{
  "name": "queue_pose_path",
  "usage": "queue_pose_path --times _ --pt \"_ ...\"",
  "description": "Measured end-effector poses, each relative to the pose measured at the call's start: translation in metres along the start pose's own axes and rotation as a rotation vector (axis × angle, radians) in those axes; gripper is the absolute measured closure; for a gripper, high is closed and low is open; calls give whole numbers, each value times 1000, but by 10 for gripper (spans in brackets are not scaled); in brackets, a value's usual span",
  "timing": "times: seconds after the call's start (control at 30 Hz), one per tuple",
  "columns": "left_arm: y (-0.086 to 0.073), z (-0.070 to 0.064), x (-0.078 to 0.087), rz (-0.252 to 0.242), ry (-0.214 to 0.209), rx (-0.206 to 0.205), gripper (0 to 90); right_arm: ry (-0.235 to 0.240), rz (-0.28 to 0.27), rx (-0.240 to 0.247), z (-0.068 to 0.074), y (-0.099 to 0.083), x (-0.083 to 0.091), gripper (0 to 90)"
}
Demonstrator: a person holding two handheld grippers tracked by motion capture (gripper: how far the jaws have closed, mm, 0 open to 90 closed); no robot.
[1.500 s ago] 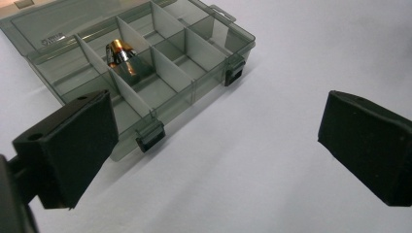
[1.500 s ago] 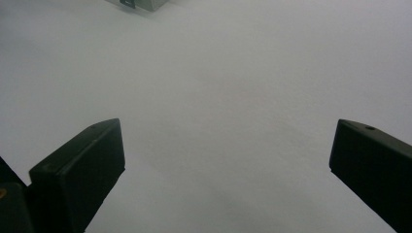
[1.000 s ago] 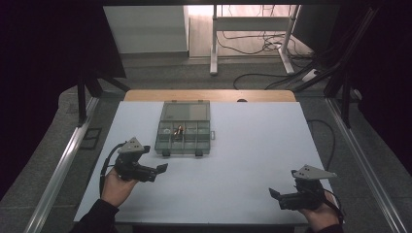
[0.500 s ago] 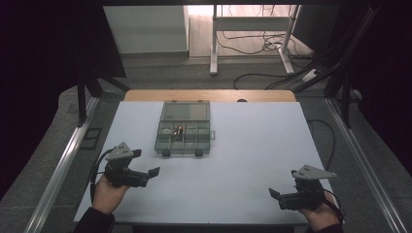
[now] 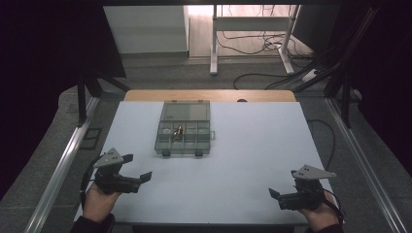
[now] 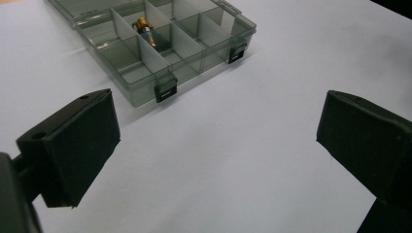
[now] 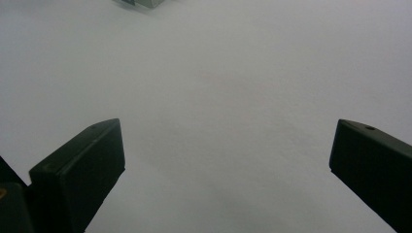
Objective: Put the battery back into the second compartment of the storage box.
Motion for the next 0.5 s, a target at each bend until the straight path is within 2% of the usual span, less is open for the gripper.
queue_pose_path --times 0.5 --pt "-13 1 21 23 39 0 10 -1 3 0 0 0 0 0"
Point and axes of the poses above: each handheld gripper's, and its own axes: x roughly backward along the jaws, y roughly out of its top, z roughly to its left, the point moved 6 cm from there along -x, roughly forward along the jaws, and after that the axes turned 15 degrees about -z, right-handed, at the moved point
